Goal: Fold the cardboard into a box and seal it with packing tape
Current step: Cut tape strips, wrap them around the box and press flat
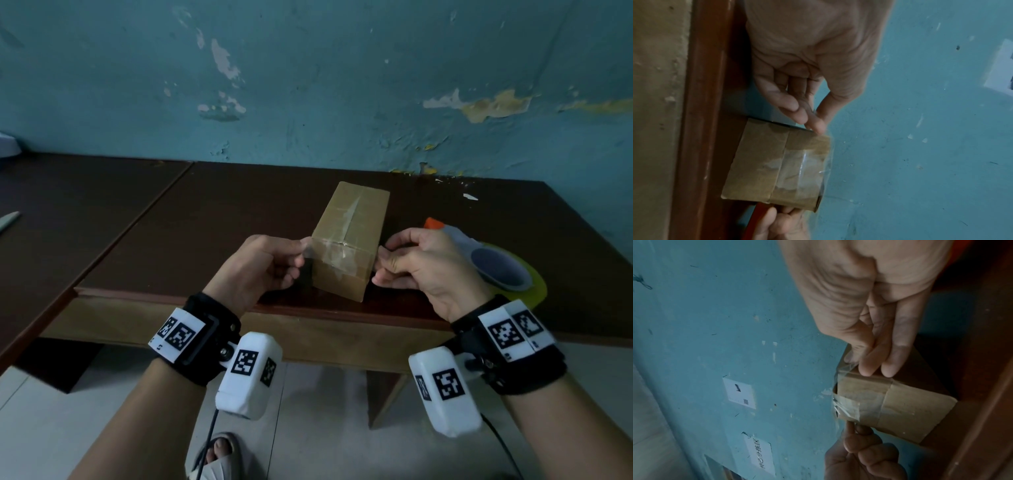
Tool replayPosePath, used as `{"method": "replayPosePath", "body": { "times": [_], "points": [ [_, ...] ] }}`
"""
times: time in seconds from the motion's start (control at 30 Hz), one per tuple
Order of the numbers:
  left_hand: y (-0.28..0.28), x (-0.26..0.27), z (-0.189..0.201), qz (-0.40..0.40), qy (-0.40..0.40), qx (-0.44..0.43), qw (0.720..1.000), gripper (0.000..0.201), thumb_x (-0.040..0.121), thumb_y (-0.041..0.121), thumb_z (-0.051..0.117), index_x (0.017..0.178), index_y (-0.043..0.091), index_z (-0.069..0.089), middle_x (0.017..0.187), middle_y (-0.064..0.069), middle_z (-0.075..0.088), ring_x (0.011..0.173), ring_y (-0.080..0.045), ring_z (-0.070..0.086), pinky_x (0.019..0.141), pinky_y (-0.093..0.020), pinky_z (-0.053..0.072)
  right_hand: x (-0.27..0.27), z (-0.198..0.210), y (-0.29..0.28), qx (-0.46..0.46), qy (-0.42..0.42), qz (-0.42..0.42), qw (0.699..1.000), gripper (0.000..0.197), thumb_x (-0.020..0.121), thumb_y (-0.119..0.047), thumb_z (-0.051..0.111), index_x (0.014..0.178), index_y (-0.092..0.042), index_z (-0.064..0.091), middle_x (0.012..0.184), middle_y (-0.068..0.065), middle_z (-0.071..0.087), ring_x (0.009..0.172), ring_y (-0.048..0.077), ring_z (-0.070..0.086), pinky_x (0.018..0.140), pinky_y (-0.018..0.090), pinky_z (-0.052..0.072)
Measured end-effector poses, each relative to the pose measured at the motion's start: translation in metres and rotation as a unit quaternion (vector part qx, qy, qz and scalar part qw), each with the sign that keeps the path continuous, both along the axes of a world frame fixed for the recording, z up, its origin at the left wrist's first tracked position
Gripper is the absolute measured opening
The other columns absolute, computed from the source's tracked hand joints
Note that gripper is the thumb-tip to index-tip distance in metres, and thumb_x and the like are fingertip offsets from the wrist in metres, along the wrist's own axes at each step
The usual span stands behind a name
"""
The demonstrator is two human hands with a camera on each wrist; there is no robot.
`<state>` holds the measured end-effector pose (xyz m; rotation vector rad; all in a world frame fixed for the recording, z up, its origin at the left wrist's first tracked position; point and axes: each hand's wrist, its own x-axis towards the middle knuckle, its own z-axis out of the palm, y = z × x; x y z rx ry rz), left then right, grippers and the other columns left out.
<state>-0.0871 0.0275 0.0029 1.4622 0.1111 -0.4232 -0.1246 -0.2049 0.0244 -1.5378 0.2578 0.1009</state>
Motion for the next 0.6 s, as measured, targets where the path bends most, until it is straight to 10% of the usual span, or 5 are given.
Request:
{"method": "replayPosePath", "body": {
  "times": [0.6],
  "points": [
    [-0.0036, 0.0030, 0.0024, 0.039, 0.067, -0.028, 0.997, 0.028, 0.092, 0.008, 0.066, 0.067, 0.013, 0.077, 0.056, 0.003, 0.052, 0.048, -0.007, 0.047, 0.045, -0.015, 0.039, 0.0029, -0.0022, 0.0021, 0.006, 0.015, 0.003, 1.000, 0.019, 0.093, 0.008, 0.067, 0.104, -0.001, 0.056, 0.082, 0.021, 0.069, 0.060, 0.019, 0.069, 0.054, 0.028, 0.061]
  ]
}}
